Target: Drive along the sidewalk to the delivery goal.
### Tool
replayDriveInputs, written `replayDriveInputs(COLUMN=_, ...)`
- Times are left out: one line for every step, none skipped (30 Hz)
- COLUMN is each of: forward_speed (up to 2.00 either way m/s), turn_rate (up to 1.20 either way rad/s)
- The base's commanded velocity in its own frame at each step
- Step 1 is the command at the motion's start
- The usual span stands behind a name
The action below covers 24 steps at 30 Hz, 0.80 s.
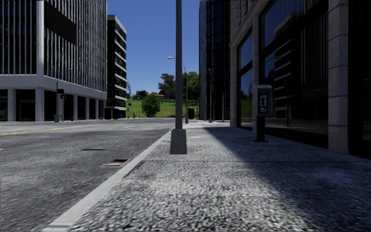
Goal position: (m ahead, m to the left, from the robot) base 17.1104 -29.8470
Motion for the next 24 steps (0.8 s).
replayDriveInputs(forward_speed=2.0, turn_rate=-0.41)
replayDriveInputs(forward_speed=2.0, turn_rate=-0.41)
replayDriveInputs(forward_speed=2.0, turn_rate=-0.41)
replayDriveInputs(forward_speed=2.0, turn_rate=-0.41)
replayDriveInputs(forward_speed=2.0, turn_rate=-0.41)
replayDriveInputs(forward_speed=2.0, turn_rate=-0.41)
replayDriveInputs(forward_speed=2.0, turn_rate=-0.41)
replayDriveInputs(forward_speed=2.0, turn_rate=-0.41)
replayDriveInputs(forward_speed=2.0, turn_rate=-0.41)
replayDriveInputs(forward_speed=2.0, turn_rate=-0.41)
replayDriveInputs(forward_speed=2.0, turn_rate=-0.41)
replayDriveInputs(forward_speed=2.0, turn_rate=-0.41)
replayDriveInputs(forward_speed=2.0, turn_rate=-0.41)
replayDriveInputs(forward_speed=2.0, turn_rate=-0.41)
replayDriveInputs(forward_speed=2.0, turn_rate=-0.41)
replayDriveInputs(forward_speed=2.0, turn_rate=-0.4)
replayDriveInputs(forward_speed=2.0, turn_rate=-0.4)
replayDriveInputs(forward_speed=2.0, turn_rate=-0.35)
replayDriveInputs(forward_speed=2.0, turn_rate=-0.33)
replayDriveInputs(forward_speed=2.0, turn_rate=-0.33)
replayDriveInputs(forward_speed=2.0, turn_rate=-0.33)
replayDriveInputs(forward_speed=2.0, turn_rate=-0.32)
replayDriveInputs(forward_speed=2.0, turn_rate=-0.32)
replayDriveInputs(forward_speed=2.0, turn_rate=-0.32)
